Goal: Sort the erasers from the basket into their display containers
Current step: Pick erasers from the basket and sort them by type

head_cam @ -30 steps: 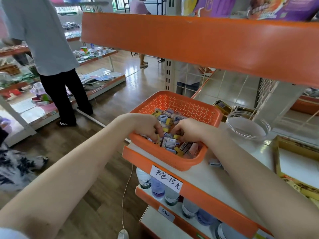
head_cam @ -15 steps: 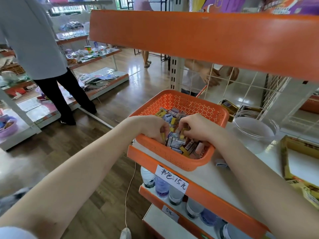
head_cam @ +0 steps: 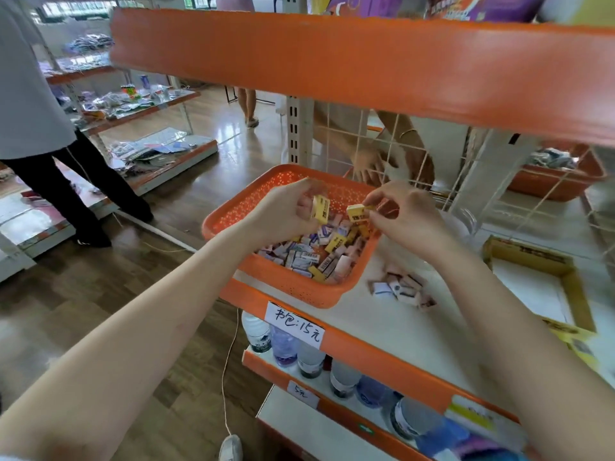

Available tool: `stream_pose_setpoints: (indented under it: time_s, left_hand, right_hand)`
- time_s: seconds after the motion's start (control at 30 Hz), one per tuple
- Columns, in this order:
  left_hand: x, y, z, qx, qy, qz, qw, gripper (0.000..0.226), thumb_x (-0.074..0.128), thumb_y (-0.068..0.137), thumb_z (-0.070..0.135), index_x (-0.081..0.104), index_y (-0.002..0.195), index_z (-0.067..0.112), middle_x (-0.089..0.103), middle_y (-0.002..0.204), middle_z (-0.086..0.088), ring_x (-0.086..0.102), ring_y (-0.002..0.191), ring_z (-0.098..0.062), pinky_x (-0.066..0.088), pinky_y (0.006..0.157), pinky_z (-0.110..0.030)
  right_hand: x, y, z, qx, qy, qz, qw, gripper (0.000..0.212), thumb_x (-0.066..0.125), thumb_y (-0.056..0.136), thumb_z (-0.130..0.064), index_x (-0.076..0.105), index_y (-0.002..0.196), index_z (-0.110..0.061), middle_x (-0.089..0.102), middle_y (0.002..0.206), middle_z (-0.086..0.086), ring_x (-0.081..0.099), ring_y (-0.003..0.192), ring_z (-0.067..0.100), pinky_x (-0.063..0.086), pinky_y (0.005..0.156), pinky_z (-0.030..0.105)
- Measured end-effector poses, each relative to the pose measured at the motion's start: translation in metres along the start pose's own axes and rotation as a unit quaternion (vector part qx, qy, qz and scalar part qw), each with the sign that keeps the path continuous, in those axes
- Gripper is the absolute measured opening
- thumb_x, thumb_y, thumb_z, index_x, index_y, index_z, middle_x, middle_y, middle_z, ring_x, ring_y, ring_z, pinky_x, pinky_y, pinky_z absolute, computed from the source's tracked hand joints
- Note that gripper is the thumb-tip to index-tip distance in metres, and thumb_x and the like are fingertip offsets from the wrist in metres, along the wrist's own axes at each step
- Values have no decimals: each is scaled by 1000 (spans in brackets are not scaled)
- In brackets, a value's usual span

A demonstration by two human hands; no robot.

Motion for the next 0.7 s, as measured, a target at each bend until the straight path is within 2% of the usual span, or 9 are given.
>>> stream_pose_setpoints:
  time_s: [0.07,0.13,0.2,0.23,0.37,0.43,0.5,0.6,0.7]
  left_hand:
    - [16,7,16,12,-13,-16,1000,52,66,76,5,54,124,19,63,85,3,53,60,-1,47,61,-15]
    - [35,15,35,35,-4,-35,999,53,68,75,8,54,124,20,64,90,3,57,69,-5,50,68,-22]
    - [56,23,56,58,-10,-52,997,52,67,75,9,56,124,22,64,93,4,58,76,-9,51,73,-26]
    - [67,27,67,66,-16,-61,996,52,66,75,8,56,124,22,62,91,7,57,76,-9,50,72,-25]
    - [112,35,122,127,-19,-87,988,45,63,77,10,59,121,19,56,92,13,57,88,-11,38,72,-6]
    - [138,36,147,161,-12,-120,979,37,58,76,22,60,114,19,56,89,13,58,88,-11,41,72,-9]
    - [167,33,164,188,-6,-184,965,40,53,72,29,59,110,21,56,88,10,58,85,-9,40,69,-7]
    - [199,29,171,209,0,-222,952,46,74,76,23,60,120,24,62,109,9,56,97,-4,37,74,-4]
    - [223,22,170,182,-12,-276,944,44,74,80,22,58,120,32,61,109,10,56,79,7,40,67,-5]
  right_hand:
    - [-16,-15,16,30,7,16,999,16,67,84,-12,63,93,-24,59,90,-10,59,77,2,41,65,2]
    - [-34,-33,34,64,15,34,997,16,68,84,-13,62,92,-26,59,88,-11,62,79,7,47,72,13]
    - [-56,-53,50,83,16,60,995,15,68,84,-13,63,90,-25,60,86,-12,63,78,8,47,71,13]
    - [-67,-63,57,92,12,69,993,14,68,84,-13,62,90,-25,61,85,-12,62,77,7,47,69,10]
    - [-108,-108,87,138,-15,82,987,10,66,86,-16,64,94,-20,63,88,-9,59,75,2,43,67,4]
    - [-125,-133,103,163,-31,91,982,10,65,87,-18,64,97,-20,65,87,-8,57,69,-5,41,62,0]
    - [-136,-158,116,195,-53,77,976,9,64,88,-20,63,96,-22,64,80,-9,55,61,-12,40,57,1]
    - [-146,-190,129,222,-57,46,972,11,66,86,-16,63,87,-26,67,79,-6,59,63,-12,43,57,5]
    - [-145,-212,137,245,-15,19,969,18,68,85,-13,63,82,-30,68,86,-4,63,64,-5,43,56,7]
Point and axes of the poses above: each hand's wrist, its own y-axis towards the middle knuckle, its own x-axis out of the palm, z = x × y, the point moved 6 cm from there along y, towards the middle knuckle
